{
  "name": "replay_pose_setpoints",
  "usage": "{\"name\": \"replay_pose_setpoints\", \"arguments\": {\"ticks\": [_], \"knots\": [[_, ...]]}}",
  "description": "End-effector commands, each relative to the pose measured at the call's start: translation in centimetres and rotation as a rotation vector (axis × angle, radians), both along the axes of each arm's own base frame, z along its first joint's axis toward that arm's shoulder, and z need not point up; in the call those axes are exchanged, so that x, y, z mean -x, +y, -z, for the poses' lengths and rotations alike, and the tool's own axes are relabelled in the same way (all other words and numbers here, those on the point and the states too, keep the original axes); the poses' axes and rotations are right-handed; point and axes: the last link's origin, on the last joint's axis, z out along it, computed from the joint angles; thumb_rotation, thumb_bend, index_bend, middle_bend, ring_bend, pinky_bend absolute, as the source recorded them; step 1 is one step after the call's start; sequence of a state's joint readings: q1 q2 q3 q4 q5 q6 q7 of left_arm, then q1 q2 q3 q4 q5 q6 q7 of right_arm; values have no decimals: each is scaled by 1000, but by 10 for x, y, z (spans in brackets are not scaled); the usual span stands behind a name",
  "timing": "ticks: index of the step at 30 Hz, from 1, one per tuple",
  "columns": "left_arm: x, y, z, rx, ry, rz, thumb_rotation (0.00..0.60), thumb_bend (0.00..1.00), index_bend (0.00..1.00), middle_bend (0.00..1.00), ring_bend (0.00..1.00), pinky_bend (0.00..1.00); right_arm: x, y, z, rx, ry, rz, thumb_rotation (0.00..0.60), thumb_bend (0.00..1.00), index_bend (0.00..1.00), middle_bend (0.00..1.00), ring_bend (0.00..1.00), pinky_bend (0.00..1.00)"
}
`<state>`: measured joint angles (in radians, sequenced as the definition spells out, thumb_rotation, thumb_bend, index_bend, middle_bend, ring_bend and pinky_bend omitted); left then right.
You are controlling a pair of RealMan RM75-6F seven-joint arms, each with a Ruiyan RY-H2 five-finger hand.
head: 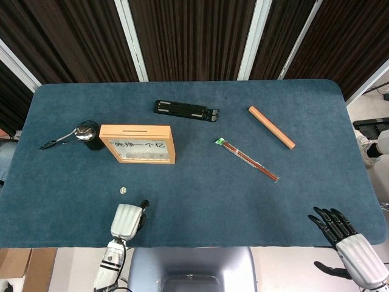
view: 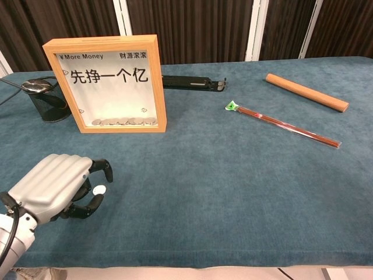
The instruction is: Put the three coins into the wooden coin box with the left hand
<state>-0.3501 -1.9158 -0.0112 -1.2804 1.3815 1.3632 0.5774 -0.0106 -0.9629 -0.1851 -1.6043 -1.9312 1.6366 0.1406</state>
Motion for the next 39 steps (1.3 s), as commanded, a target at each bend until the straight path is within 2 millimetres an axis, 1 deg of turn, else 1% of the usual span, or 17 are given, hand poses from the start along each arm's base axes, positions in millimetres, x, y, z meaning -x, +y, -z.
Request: {"name": "replay_pose_setpoints", "arguments": {"ticks": [1, 14, 32, 39], "knots": [[3, 0, 1, 7, 10, -7, 600, 412, 426, 1000, 1000, 1000, 0, 0, 0, 0, 1, 0, 600, 134, 0, 0, 0, 0], [9, 2, 4, 15, 17, -31, 600, 411, 425, 1000, 1000, 1000, 0, 0, 0, 0, 2, 1, 600, 134, 0, 0, 0, 0], [16, 3, -3, 5, 25, -46, 600, 410, 429, 1000, 1000, 1000, 0, -1, 2, 0, 6, 3, 600, 134, 0, 0, 0, 0], [20, 0, -1, 15, 31, -49, 600, 411, 433, 1000, 1000, 1000, 0, -1, 2, 1, 6, 4, 600, 134, 0, 0, 0, 0]]}}
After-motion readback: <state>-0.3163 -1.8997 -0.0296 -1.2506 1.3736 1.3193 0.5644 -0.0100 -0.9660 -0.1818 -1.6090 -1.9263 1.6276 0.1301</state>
